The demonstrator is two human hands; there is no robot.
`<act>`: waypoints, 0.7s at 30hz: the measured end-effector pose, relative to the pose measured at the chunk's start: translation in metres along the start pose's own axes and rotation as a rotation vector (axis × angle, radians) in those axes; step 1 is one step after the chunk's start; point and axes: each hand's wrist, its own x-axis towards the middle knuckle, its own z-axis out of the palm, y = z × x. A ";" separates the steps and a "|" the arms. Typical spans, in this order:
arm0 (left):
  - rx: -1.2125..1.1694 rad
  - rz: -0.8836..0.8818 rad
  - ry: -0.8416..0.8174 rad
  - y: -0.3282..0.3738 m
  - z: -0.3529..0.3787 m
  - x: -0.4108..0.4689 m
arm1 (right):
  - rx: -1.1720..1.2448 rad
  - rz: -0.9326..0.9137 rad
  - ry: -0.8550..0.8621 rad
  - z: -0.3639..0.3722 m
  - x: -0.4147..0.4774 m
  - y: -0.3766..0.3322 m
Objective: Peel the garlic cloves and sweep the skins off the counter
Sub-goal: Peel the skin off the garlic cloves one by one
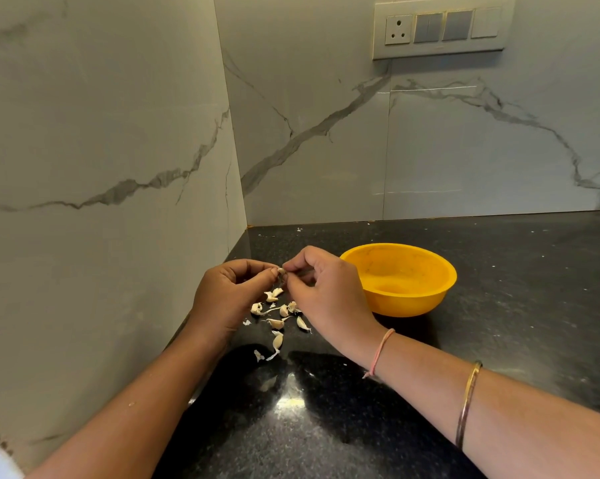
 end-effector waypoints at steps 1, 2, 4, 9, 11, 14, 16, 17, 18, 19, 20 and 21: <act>0.003 -0.001 0.000 0.000 0.000 0.000 | -0.003 -0.004 -0.001 0.000 0.000 0.000; 0.001 -0.004 -0.001 0.000 0.000 0.000 | -0.010 -0.008 -0.002 0.000 0.000 0.000; -0.010 -0.011 -0.001 -0.001 0.001 0.000 | -0.028 -0.021 -0.001 0.001 -0.001 0.000; -0.064 -0.059 -0.002 -0.001 0.003 0.000 | -0.053 -0.032 -0.006 0.001 -0.001 0.001; -0.083 -0.075 -0.003 -0.001 0.003 0.001 | -0.051 -0.038 -0.009 0.001 -0.001 0.001; -0.090 -0.087 0.001 -0.003 0.003 0.001 | -0.034 -0.045 -0.022 0.002 -0.002 0.000; -0.096 -0.091 0.001 -0.003 0.003 0.002 | -0.017 -0.038 -0.025 0.002 -0.002 0.000; -0.099 -0.092 0.000 -0.003 0.003 0.001 | -0.002 -0.030 -0.025 0.002 -0.002 0.001; -0.104 -0.094 -0.001 -0.004 0.003 0.001 | 0.017 -0.021 -0.027 0.003 -0.002 0.001; -0.107 -0.098 -0.004 -0.004 0.003 0.001 | 0.039 -0.012 -0.029 0.003 -0.002 0.001; -0.108 -0.101 -0.008 -0.004 0.003 0.002 | 0.063 -0.003 -0.032 0.003 -0.001 0.002; -0.107 -0.103 -0.011 -0.004 0.004 0.002 | 0.089 0.006 -0.034 0.004 -0.001 0.002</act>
